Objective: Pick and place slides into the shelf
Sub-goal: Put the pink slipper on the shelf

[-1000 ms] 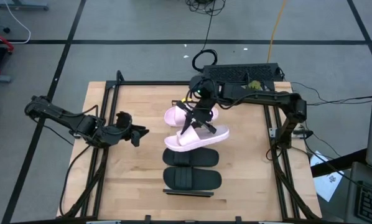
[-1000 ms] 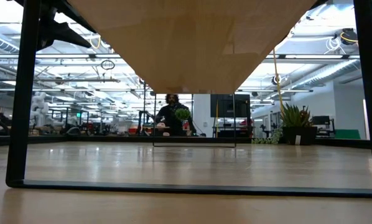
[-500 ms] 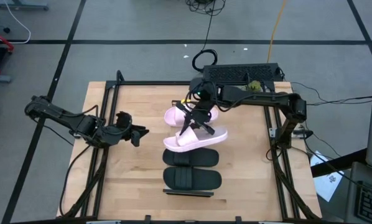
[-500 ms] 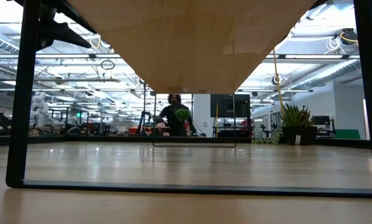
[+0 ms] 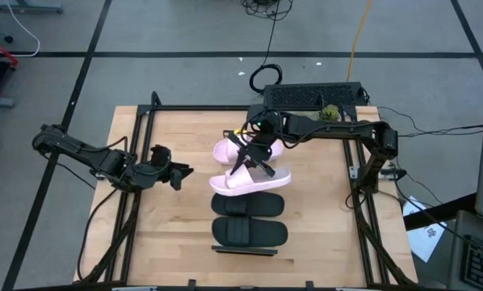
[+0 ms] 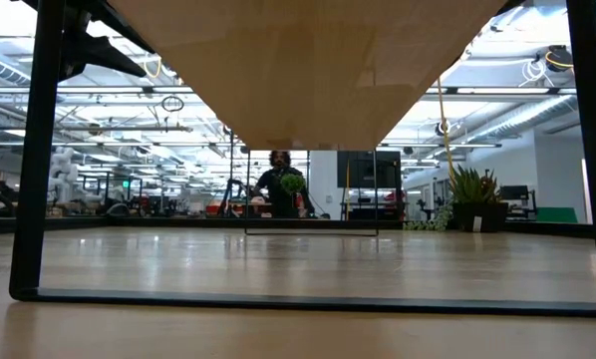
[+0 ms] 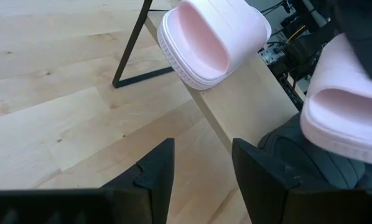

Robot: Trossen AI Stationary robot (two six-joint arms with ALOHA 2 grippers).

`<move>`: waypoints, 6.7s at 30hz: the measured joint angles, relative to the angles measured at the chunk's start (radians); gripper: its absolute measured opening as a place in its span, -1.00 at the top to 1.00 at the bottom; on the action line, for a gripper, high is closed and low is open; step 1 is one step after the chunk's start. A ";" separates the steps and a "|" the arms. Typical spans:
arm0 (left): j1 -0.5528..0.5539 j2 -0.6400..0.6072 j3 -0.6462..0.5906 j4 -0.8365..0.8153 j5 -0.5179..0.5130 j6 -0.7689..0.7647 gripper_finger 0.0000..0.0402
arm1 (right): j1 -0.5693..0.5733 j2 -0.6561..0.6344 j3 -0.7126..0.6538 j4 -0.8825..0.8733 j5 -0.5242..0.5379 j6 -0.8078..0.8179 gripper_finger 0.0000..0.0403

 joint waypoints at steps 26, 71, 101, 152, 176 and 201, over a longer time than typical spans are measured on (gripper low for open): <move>0.000 0.000 0.000 0.000 0.000 0.000 0.20 | -0.001 0.000 -0.078 0.012 0.158 -0.038 1.00; 0.000 0.000 0.000 0.000 0.001 0.009 0.20 | -0.031 -0.002 -0.122 -0.007 0.317 -0.175 1.00; 0.000 0.000 0.000 0.000 0.001 0.009 0.20 | 0.005 -0.023 -0.111 -0.085 0.494 -0.392 1.00; 0.037 0.000 0.000 0.066 0.006 0.031 0.20 | 0.114 -0.045 -0.138 -0.068 0.762 -0.632 1.00; 0.037 0.000 0.000 0.060 0.005 0.036 0.20 | 0.185 -0.046 -0.137 -0.115 0.934 -0.800 1.00; 0.037 0.000 0.000 0.061 0.003 0.027 0.20 | 0.187 -0.086 -0.138 -0.103 0.939 -0.830 0.98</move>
